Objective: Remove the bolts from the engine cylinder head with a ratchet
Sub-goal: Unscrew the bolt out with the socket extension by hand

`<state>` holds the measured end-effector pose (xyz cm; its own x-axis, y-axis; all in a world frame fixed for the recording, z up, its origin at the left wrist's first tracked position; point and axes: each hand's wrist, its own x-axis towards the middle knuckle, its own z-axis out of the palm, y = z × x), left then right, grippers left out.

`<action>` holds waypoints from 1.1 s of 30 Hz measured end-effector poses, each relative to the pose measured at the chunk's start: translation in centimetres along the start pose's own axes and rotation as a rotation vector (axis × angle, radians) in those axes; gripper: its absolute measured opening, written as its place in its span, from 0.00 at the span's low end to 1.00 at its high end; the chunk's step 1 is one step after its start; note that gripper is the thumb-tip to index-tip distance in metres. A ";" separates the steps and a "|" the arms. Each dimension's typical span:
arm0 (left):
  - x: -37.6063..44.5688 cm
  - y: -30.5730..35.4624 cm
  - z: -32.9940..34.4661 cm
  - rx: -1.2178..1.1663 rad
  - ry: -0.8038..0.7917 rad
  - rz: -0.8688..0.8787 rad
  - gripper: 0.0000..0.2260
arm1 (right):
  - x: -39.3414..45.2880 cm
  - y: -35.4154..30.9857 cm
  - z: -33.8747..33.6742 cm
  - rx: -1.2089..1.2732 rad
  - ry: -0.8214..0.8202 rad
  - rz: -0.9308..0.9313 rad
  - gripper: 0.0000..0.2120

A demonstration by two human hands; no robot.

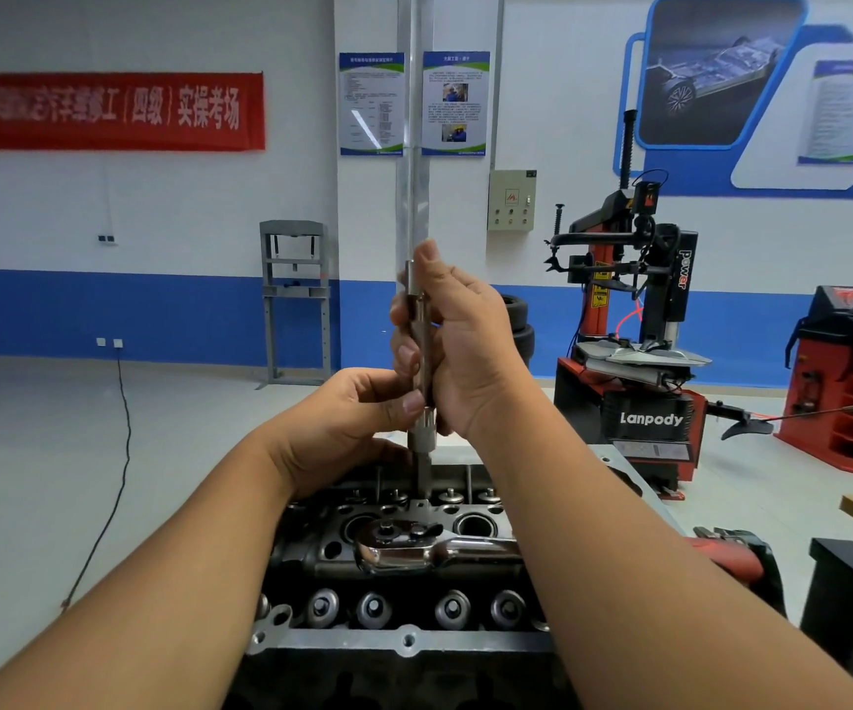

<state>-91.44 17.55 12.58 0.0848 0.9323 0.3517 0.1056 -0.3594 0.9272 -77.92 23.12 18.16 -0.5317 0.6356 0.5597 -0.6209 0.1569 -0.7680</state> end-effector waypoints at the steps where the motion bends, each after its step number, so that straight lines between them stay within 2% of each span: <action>1: 0.0 0.0 0.0 -0.021 -0.020 0.003 0.26 | 0.1 0.0 0.0 0.005 -0.003 0.007 0.19; 5: -0.1 0.0 0.0 0.051 0.027 0.002 0.27 | 0.1 0.1 -0.2 0.056 -0.022 0.055 0.21; 9: 0.0 0.1 0.0 0.107 0.076 -0.011 0.23 | 0.1 0.3 -0.3 0.024 -0.015 0.005 0.17; 15: 0.0 -0.1 -0.2 -0.036 0.024 -0.009 0.14 | 0.0 0.1 0.0 -0.006 -0.032 -0.002 0.16; 18: 0.1 -0.2 -0.2 -0.003 0.007 0.001 0.12 | 0.0 0.0 0.1 -0.009 -0.054 0.023 0.18; 21: 0.2 -0.2 -0.3 0.059 0.055 0.016 0.19 | -0.2 -0.1 0.2 -0.002 -0.051 0.061 0.20; 23: 0.2 -0.1 -0.3 0.079 0.088 0.007 0.24 | -0.3 -0.1 0.1 0.002 -0.026 0.043 0.16; 28: 0.2 -0.1 -0.2 0.022 0.021 -0.011 0.14 | -0.1 0.0 0.0 0.007 -0.011 -0.005 0.13; 33: 0.1 -0.2 -0.3 -0.025 -0.001 -0.010 0.11 | 0.1 0.1 -0.1 0.023 -0.022 0.024 0.19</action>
<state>-91.70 17.75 12.52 0.0849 0.9357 0.3425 0.0813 -0.3491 0.9336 -77.97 23.24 18.07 -0.5589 0.6218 0.5486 -0.6208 0.1248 -0.7739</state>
